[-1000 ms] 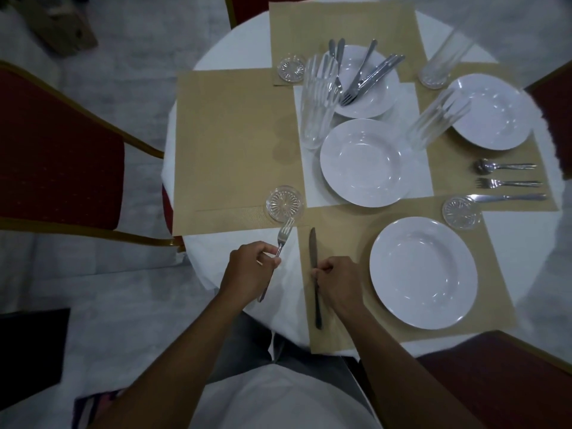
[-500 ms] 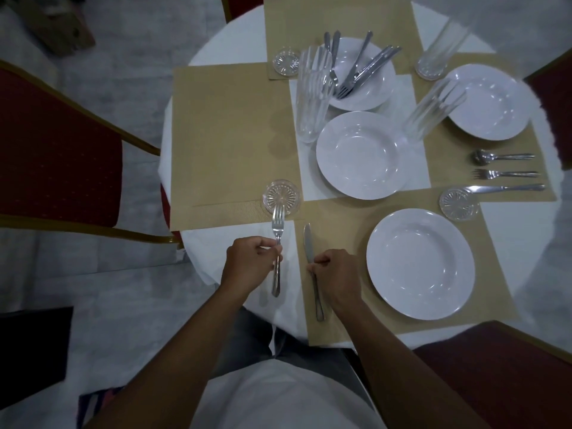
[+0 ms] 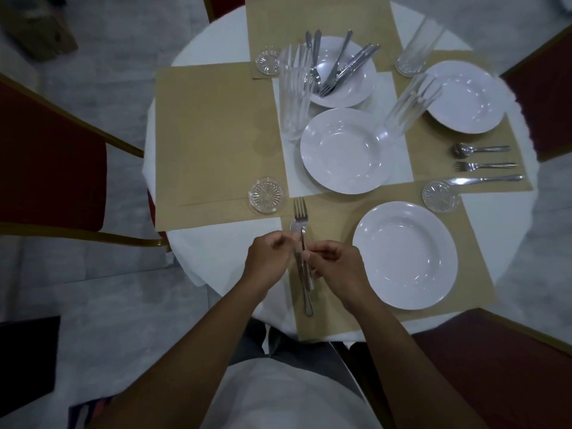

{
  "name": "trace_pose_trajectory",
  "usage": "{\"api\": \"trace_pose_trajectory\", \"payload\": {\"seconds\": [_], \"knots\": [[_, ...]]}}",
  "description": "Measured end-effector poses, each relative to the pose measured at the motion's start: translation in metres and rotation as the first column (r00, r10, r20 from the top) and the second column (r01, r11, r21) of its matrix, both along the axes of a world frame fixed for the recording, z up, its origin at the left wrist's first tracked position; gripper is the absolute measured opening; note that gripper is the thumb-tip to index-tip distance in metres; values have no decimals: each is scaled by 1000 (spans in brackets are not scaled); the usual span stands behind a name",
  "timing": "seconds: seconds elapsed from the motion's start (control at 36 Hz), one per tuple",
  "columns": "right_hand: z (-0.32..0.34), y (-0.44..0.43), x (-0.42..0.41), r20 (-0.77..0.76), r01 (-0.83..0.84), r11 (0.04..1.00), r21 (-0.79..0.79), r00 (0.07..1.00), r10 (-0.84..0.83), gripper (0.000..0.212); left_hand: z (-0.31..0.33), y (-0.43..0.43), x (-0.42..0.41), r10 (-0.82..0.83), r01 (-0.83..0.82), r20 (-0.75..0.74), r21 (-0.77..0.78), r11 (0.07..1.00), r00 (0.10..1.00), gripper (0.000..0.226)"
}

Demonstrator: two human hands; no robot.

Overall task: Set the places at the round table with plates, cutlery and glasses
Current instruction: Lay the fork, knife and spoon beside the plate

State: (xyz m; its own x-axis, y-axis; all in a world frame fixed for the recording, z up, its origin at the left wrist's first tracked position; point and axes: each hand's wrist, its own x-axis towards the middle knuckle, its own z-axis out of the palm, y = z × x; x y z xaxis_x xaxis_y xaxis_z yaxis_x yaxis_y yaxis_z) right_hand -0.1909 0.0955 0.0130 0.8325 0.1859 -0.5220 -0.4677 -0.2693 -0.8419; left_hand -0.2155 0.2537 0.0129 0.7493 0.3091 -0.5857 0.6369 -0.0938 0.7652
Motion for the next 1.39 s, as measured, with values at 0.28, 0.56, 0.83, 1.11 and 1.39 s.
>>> {"api": "trace_pose_trajectory", "payload": {"seconds": [0.28, 0.56, 0.83, 1.11, 1.39], "knots": [[-25, -18, -7, 27, -161, 876, -454, 981, 194, 9, -46, 18, -28, -556, 637, -325, 514, 575, 765, 81], [-32, -16, -15, -10, -183, 816, -548, 977, 213, 10, -54, 17, -27, -580, 714, -425, 497, 493, 695, 93], [-26, -4, -13, -50, -249, 675, -695, 952, 301, 14, -53, 15, -22, -578, 749, -482, 491, 444, 659, 95], [-26, -7, -12, -69, -262, 673, -692, 952, 299, 18, -46, 14, -21, -589, 760, -484, 468, 450, 647, 92], [2, 5, 7, -8, -234, 618, -751, 939, 345, 22, -24, 41, 17, -581, 671, -342, 460, 582, 738, 56]]}}
